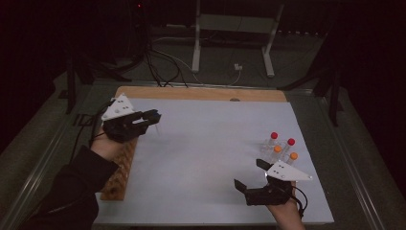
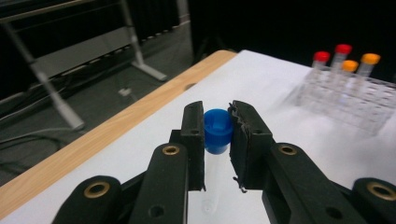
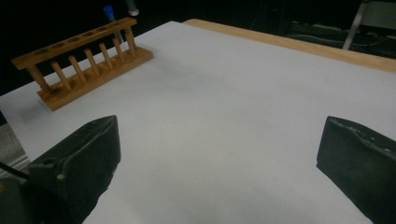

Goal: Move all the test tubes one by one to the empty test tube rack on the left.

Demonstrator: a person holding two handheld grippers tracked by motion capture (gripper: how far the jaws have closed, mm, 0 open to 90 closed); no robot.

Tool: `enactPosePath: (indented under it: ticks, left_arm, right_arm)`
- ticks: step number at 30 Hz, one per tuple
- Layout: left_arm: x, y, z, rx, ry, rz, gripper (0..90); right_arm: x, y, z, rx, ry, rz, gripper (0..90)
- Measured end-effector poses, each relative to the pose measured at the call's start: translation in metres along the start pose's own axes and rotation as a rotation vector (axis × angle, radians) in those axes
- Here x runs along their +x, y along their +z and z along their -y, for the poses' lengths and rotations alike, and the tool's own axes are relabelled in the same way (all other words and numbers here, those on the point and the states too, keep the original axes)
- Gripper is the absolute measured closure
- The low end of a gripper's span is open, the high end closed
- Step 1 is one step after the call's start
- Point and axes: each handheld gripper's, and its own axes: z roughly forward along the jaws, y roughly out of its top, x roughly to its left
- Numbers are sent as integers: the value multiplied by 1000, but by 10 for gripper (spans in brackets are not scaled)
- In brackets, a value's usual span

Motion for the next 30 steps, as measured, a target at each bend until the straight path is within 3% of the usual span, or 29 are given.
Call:
enactPosePath:
  ticks: [9,17,21,30]
  left_arm:
    - [30,-34,22,17,-43,-115,773]
    - [49,-57,45,31,-85,-198,773]
    - [57,-61,57,44,-112,-237,773]
    - [65,-55,88,60,-154,-268,773]
  right_arm:
    - [0,-2,-1,-9,-2,9,0]
    - [0,-1,-1,-2,5,9,0]
    - [0,-1,-1,-3,7,7,0]
    - [-1,-2,0,-2,6,7,0]
